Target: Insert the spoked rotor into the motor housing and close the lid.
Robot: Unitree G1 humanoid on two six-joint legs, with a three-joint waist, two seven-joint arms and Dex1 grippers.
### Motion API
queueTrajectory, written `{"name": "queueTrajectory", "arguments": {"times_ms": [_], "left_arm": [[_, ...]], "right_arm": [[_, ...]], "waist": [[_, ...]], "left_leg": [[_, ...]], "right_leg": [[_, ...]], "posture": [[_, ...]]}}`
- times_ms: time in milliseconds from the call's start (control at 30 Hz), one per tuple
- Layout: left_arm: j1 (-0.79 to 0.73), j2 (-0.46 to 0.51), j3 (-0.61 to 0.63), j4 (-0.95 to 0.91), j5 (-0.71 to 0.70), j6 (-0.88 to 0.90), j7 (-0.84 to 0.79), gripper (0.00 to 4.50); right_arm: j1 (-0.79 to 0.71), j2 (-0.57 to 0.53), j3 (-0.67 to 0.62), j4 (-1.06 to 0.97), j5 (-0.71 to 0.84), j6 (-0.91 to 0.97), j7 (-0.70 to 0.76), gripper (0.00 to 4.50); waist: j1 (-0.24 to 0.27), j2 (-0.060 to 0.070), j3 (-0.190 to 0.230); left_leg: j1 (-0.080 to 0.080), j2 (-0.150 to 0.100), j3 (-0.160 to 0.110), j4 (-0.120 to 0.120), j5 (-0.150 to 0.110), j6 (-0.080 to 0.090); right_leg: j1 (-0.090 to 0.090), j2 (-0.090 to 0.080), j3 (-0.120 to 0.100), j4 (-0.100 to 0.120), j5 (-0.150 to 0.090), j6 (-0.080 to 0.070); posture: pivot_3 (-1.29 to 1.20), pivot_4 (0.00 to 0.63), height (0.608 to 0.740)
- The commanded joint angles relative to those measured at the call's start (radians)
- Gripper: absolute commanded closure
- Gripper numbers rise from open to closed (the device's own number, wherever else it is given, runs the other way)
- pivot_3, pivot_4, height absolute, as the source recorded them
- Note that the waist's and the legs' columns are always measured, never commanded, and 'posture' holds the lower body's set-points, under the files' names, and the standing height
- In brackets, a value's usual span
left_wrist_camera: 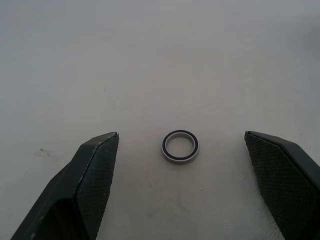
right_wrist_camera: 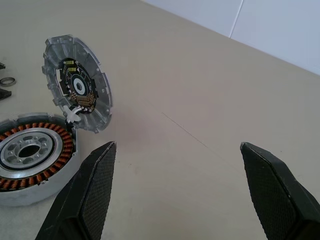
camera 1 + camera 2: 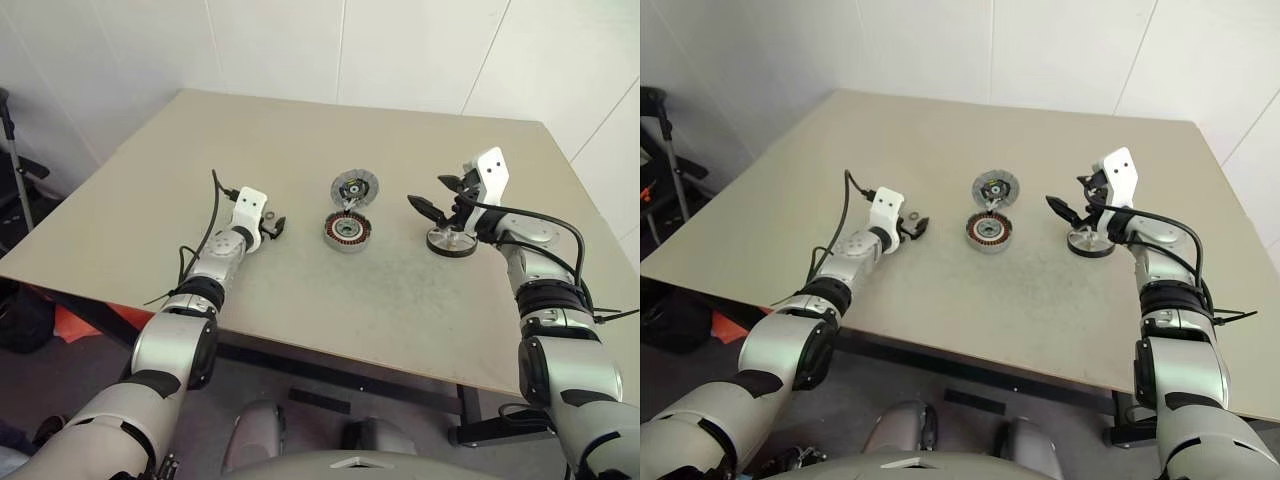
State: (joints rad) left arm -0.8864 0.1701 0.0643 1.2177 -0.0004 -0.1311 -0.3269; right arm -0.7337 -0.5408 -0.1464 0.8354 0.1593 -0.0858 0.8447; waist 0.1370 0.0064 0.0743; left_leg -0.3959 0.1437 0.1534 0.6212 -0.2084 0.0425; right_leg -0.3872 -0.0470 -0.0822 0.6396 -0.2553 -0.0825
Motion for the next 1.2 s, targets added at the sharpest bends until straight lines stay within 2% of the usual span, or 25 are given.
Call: {"name": "queueTrajectory", "arguments": {"times_ms": [33,400,533,900,967,1067,1200], "left_arm": [[-0.041,-0.001,0.036,-0.01,-0.039,0.052,-0.035,0.23],[-0.059,0.016,0.006,-0.016,0.003,0.086,-0.036,0.23],[-0.056,0.018,-0.002,-0.012,0.02,0.094,-0.017,1.08],[-0.046,0.015,0.004,-0.013,0.019,0.1,-0.026,1.08],[-0.046,0.015,0.006,-0.013,0.018,0.103,-0.025,1.46],[-0.047,0.015,0.006,-0.012,0.018,0.109,-0.026,2.27],[-0.048,0.014,0.012,-0.013,0.014,0.113,-0.025,2.27]], "right_arm": [[-0.021,-0.004,-0.02,-0.008,0.019,-0.027,-0.006,0.0],[-0.044,-0.004,-0.023,0.047,0.014,-0.074,-0.038,0.0],[-0.05,-0.005,-0.025,0.061,0.017,-0.09,-0.046,0.0],[-0.067,-0.007,-0.034,0.084,0.018,-0.114,-0.055,0.0],[-0.07,-0.006,-0.036,0.087,0.02,-0.118,-0.058,0.0],[-0.075,-0.007,-0.037,0.095,0.02,-0.122,-0.062,0.0],[-0.081,-0.008,-0.037,0.109,0.017,-0.129,-0.067,0.0]], "waist": [[0.0,0.0,0.0],[0.0,0.0,0.0],[0.0,0.0,0.0],[-0.001,0.0,0.0],[-0.001,0.0,0.0],[-0.002,0.0,0.0],[-0.004,0.0,0.0]], "left_leg": [[0.0,0.0,0.0,0.0,0.0,0.0],[0.0,0.0,0.0,0.0,0.0,0.0],[0.0,0.0,0.0,0.0,0.0,0.0],[0.0,0.0,0.0,0.0,0.0,0.001],[0.0,0.0,0.0,0.0,0.0,0.001],[0.0,0.0,0.0,0.0,0.0,0.001],[0.0,0.0,0.0,0.0,0.0,0.0]], "right_leg": [[0.0,0.0,0.0,0.0,0.0,0.0],[0.0,-0.001,0.0,0.0,0.0,0.0],[0.0,-0.001,0.0,0.0,0.0,0.0],[0.0,-0.001,0.0,0.0,0.0,0.0],[0.0,-0.001,0.0,0.0,0.0,0.0],[0.0,-0.001,0.0,0.0,0.0,0.0],[0.0,-0.001,0.0,0.0,0.0,0.0]], "posture": [[0.0,0.0,0.74],[0.0,0.0,0.74],[0.0,0.0,0.74],[0.0,0.0,0.74],[0.0,0.0,0.74],[0.0,0.0,0.74],[0.0,0.0,0.74]]}}
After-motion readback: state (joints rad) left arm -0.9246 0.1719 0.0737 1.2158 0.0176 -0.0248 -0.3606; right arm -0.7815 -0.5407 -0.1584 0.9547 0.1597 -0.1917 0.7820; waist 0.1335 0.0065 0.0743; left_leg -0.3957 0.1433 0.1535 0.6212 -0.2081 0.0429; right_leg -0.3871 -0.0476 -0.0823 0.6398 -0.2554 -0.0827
